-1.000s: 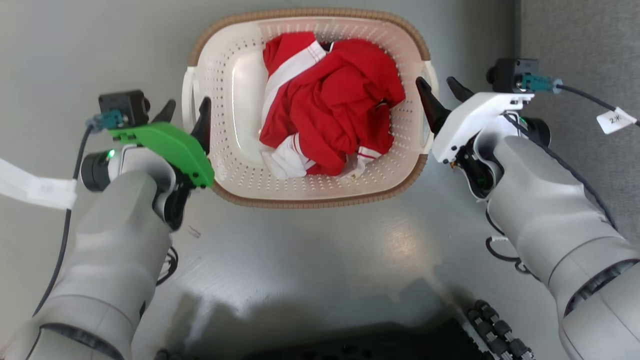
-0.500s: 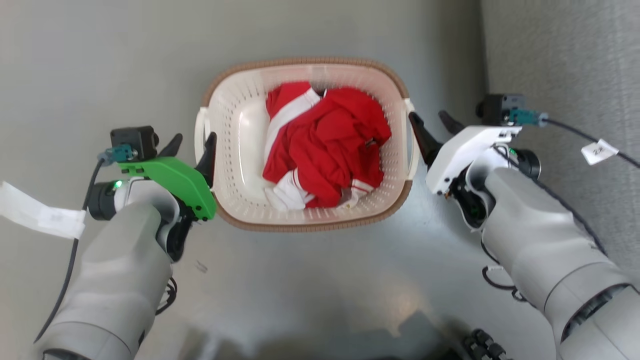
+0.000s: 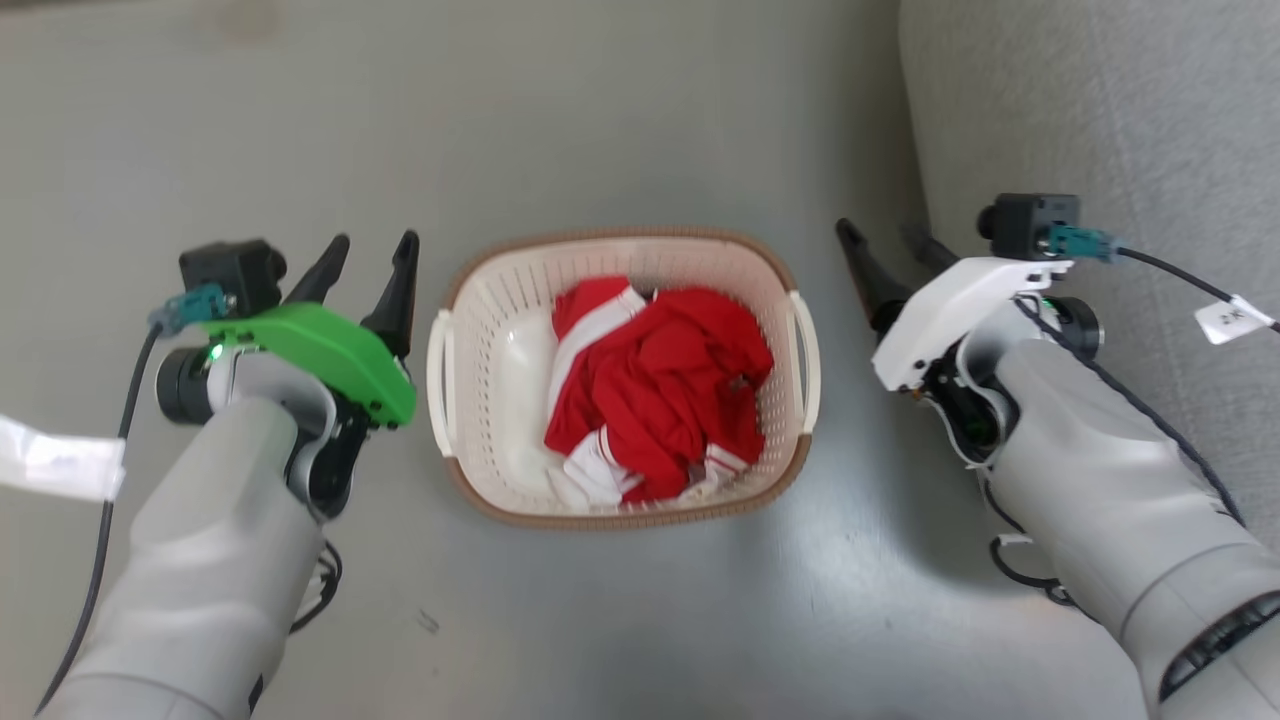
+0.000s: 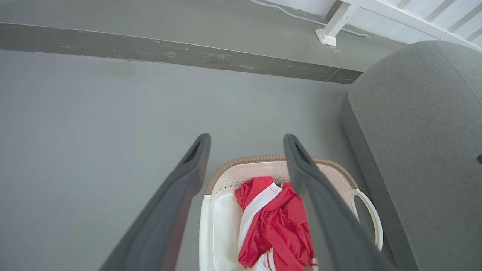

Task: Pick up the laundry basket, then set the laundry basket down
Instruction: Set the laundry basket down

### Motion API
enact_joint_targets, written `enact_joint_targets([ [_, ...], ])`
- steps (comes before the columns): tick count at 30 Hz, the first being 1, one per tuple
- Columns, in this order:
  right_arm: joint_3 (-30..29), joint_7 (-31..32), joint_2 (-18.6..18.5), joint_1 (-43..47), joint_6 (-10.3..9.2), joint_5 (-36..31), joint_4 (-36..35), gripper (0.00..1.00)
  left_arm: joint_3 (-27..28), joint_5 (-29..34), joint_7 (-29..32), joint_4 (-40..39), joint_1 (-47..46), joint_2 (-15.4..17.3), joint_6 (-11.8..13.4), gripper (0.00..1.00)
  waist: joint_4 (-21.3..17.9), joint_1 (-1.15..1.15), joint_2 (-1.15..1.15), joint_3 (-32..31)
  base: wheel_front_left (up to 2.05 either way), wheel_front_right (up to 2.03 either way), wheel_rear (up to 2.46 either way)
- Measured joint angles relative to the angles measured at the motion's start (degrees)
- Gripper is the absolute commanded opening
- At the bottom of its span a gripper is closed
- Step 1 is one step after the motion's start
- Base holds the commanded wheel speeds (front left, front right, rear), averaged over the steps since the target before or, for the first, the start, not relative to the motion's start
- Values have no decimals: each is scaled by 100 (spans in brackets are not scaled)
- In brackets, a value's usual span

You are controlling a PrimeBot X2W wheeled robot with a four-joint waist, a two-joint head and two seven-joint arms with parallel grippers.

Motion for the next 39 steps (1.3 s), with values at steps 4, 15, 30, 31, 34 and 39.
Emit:
enact_joint_targets([
  [4, -197, -1, -163, 180, 0, -143, -215, 100, 268, 185, 0, -258, 264, 40, 0, 100, 26, 0, 0, -326, 0, 0, 0],
  [15, -682, -8, -280, 853, -115, -656, -1004, 100, 994, 651, 0, -1135, 1129, 44, 58, 100, 140, 0, 0, -1220, 0, 0, 0],
  [30, -1505, -12, -398, 1779, -425, -1392, -2376, 100, 1690, 1370, -15, -2286, 2217, 22, 413, 100, 252, 0, 0, -2120, 0, 0, 0],
  [31, -1568, -15, -417, 1841, -449, -1444, -2468, 100, 1740, 1396, -15, -2352, 2282, 14, 423, 100, 259, 0, 0, -2171, 0, 0, 0],
  [34, -1771, -16, -464, 2076, -560, -1570, -2735, 100, 1874, 1489, -15, -2543, 2475, -30, 465, 100, 281, 0, 0, -2310, 0, 0, 0],
  [39, -1953, -16, -488, 2303, -632, -1867, -3238, 100, 2085, 1582, -15, -2863, 2845, -69, 542, 100, 323, 0, 0, -2474, 0, 0, 0],
])
